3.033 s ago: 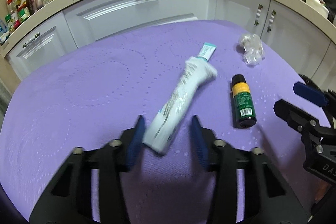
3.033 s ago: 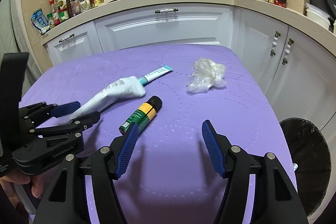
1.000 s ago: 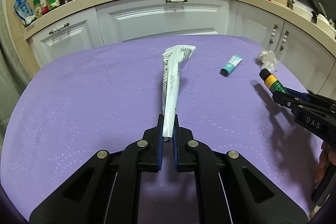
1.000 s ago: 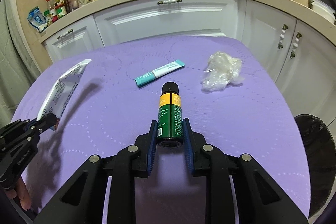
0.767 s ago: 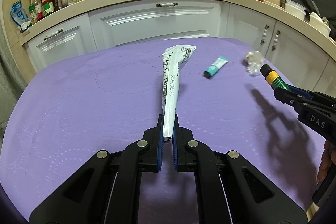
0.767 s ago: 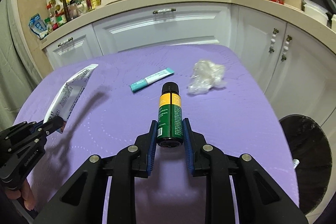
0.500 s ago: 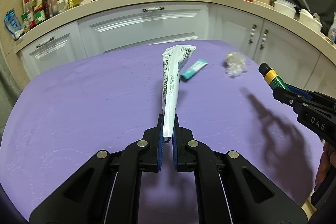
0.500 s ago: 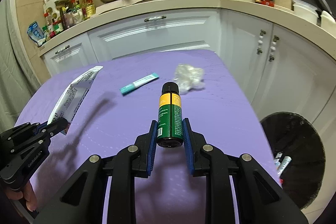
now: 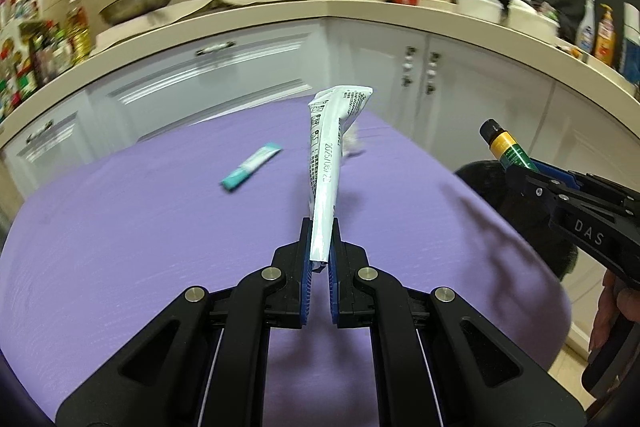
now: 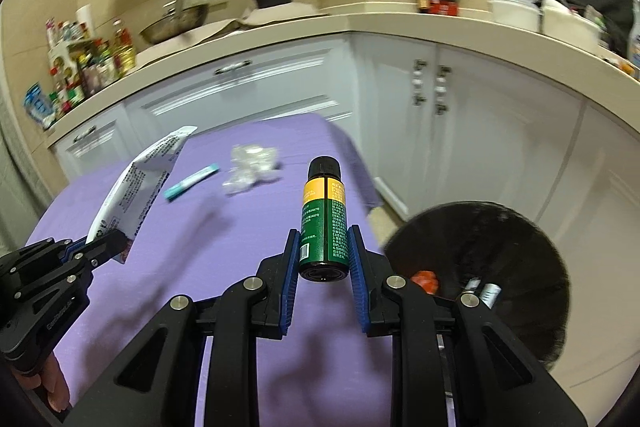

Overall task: Collect trash
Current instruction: 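Carry the white tube and green bottle over the black bin and open both tools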

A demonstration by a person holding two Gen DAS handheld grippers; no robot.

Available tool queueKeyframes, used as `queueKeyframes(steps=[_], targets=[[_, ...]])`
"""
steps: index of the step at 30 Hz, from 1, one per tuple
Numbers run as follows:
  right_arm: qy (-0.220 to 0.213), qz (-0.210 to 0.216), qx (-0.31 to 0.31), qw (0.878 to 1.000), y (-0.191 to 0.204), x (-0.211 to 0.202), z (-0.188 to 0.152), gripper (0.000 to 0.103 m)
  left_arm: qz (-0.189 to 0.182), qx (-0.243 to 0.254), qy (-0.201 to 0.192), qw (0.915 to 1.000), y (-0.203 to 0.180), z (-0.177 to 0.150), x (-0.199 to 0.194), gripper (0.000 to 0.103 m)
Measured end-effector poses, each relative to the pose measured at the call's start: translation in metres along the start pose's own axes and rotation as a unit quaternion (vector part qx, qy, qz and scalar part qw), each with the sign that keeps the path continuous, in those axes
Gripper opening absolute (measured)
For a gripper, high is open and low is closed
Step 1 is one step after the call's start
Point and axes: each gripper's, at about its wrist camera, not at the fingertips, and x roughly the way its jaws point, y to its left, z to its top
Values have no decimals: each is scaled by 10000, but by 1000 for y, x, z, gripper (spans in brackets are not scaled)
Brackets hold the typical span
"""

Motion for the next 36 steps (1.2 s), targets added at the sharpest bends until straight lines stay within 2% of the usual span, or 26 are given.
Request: queueKeyframes(steps=[12, 23, 31, 32, 33, 35, 36], targets=[[-73, -550, 613, 9966, -89, -17, -11, 25, -511, 626, 73, 9967, -85, 10, 16, 7], [4, -694, 905, 9935, -139, -12, -23, 25, -912, 1004, 175, 9906, -157, 13, 40, 7], [61, -788, 1015, 9917, -165, -1, -27, 25, -1032, 1202, 329, 9868, -192, 16, 63, 8], [72, -804, 1001, 9917, -166, 1, -27, 28, -1030, 1212, 380, 9865, -195, 17, 68, 13], [51, -867, 1006, 9911, -167, 1, -27, 43, -1036, 1183, 394, 9868, -195, 17, 69, 27], [-59, -1078, 1034, 9888, -170, -1, -28, 58, -1011, 1087, 414, 9881, -195, 17, 72, 42], [-75, -1100, 1043, 9884, -170, -2, -29, 58, -1014, 1041, 412, 9885, -193, 17, 72, 42]])
